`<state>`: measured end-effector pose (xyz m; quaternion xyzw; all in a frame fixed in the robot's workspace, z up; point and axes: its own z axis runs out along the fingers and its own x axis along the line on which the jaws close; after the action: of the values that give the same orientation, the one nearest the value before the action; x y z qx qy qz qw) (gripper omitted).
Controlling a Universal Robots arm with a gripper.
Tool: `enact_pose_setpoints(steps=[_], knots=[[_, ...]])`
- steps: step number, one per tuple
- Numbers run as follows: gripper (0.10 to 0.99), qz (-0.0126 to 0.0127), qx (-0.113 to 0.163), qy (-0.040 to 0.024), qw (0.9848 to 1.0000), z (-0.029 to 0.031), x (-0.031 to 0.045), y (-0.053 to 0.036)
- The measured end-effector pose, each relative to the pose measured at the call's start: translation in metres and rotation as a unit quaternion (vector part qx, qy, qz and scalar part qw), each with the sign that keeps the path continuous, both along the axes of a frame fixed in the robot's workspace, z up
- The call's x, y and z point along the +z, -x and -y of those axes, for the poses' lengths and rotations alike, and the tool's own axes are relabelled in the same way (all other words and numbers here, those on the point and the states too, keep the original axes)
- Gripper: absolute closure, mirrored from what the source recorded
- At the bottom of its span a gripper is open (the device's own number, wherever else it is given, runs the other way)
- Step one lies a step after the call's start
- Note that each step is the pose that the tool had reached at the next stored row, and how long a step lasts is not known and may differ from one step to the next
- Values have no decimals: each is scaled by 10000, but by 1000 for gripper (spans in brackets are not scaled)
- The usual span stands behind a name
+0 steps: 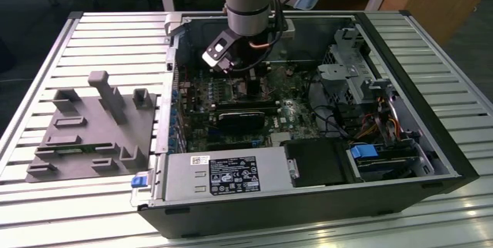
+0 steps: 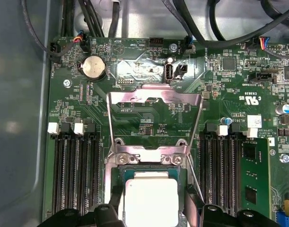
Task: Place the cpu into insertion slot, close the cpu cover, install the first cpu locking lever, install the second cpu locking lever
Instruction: 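Place the cpu into insertion slot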
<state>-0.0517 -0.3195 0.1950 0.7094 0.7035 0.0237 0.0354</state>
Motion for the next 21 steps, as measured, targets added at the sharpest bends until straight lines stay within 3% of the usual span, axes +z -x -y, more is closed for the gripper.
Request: enact_pose_setpoints(steps=[12, 14, 21], knots=[[475, 0, -1, -10, 10000, 0, 13, 0], [553, -2, -1, -9, 10000, 0, 14, 0], [565, 0, -1, -11, 10000, 0, 13, 0]])
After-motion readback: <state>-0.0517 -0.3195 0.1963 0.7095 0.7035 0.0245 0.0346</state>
